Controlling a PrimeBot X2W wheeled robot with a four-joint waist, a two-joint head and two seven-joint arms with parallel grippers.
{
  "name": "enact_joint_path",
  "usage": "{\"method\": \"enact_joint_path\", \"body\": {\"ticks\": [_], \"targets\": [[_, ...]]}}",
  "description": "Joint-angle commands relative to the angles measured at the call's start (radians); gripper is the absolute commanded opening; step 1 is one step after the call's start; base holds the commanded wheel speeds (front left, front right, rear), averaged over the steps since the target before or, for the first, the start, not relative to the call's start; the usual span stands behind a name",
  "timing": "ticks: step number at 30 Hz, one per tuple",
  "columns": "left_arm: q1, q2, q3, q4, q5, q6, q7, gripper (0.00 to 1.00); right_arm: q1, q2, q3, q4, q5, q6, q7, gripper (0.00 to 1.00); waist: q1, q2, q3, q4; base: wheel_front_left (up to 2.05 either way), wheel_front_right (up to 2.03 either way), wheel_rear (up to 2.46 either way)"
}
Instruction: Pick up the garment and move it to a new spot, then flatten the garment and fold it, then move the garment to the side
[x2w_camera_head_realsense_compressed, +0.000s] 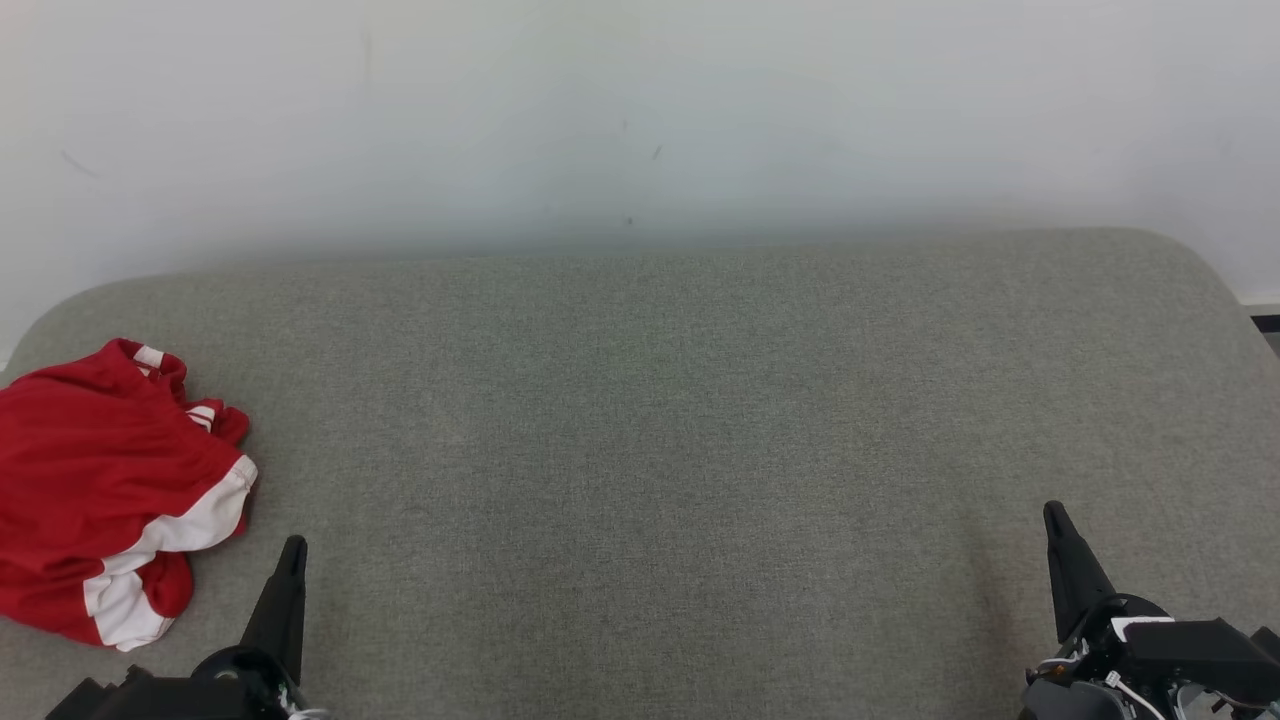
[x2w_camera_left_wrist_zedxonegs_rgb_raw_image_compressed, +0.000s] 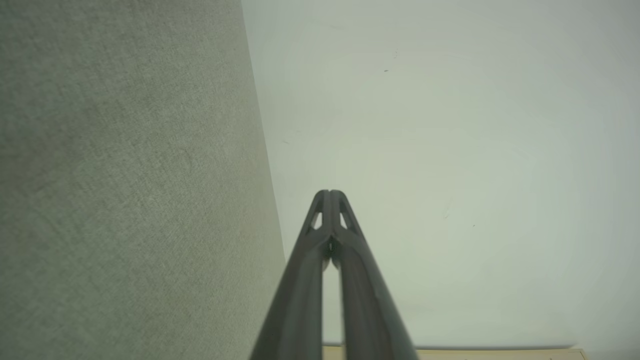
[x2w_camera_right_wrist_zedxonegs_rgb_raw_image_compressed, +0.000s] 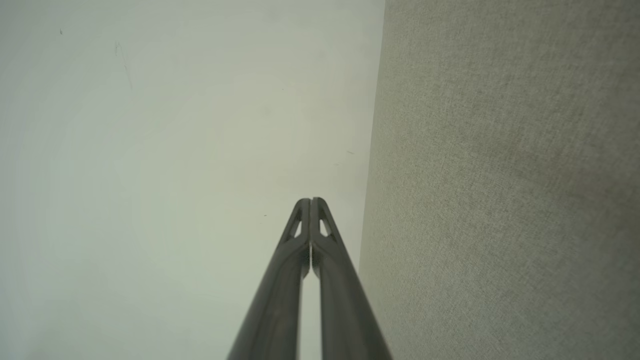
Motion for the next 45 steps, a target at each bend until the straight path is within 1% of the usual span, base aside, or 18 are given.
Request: {"method": "enact_joint_path", "body": {"ticks": [1,12,13,14,15,17,22,28,35,39,45], "targets": [[-0.011,-0.001,0.002,0.001,-0.005,-0.001,0.002,0.00,-0.006,-0.002,-0.002,-0.001,0.000,-0.002,0.001,0.00,0.0000,0.0000,0.000,0.000,0.00,0.00,0.00],[-0.011,-0.001,0.002,0.001,-0.005,-0.001,0.002,0.00,-0.006,-0.002,-0.002,-0.001,0.000,-0.002,0.001,0.00,0.0000,0.0000,0.000,0.000,0.00,0.00,0.00],[0.000,0.000,0.000,0.000,0.000,0.000,0.000,1.00,0.000,0.000,0.000,0.000,0.000,0.000,0.000,1.00,0.0000,0.0000,0.000,0.000,0.00,0.00,0.00],[0.002,0.000,-0.001,0.003,0.000,0.000,-0.001,0.00,0.002,0.001,0.001,0.003,-0.001,0.000,-0.001,0.00,0.0000,0.0000,0.000,0.000,0.00,0.00,0.00],[0.010,-0.002,-0.002,0.013,0.000,0.000,-0.001,1.00,0.009,0.002,0.002,0.013,0.000,0.000,-0.001,1.00,0.0001,0.0000,0.000,0.000,0.00,0.00,0.00],[0.024,-0.005,-0.005,0.028,0.001,0.000,-0.003,1.00,0.023,0.004,0.004,0.030,-0.001,0.000,-0.002,1.00,0.0000,0.0000,0.000,0.000,0.00,0.00,0.00],[0.032,-0.004,-0.020,0.025,0.013,0.000,-0.029,1.00,0.024,0.003,0.032,0.027,-0.017,0.000,-0.029,1.00,0.0000,0.0000,-0.006,-0.002,0.00,0.00,0.00],[0.041,-0.004,-0.034,0.022,0.061,0.006,-0.059,1.00,0.024,0.003,0.051,0.029,-0.077,0.000,-0.058,1.00,0.0000,0.0000,-0.012,-0.002,0.00,0.00,0.00],[0.050,-0.003,-0.048,0.019,0.163,0.022,-0.091,1.00,0.024,0.002,0.064,0.039,-0.200,0.000,-0.090,1.00,0.0000,0.0000,-0.019,-0.002,0.00,0.00,0.00],[0.057,-0.003,-0.058,0.015,0.225,0.034,-0.108,1.00,0.024,0.002,0.071,0.047,-0.293,0.000,-0.108,1.00,0.0000,0.0000,-0.023,-0.002,0.00,0.00,0.00],[0.065,-0.002,-0.080,0.014,0.359,0.050,-0.132,1.00,0.029,0.002,0.084,0.040,-0.440,0.000,-0.132,1.00,0.0000,0.0000,-0.029,-0.001,0.00,0.00,0.00]]}}
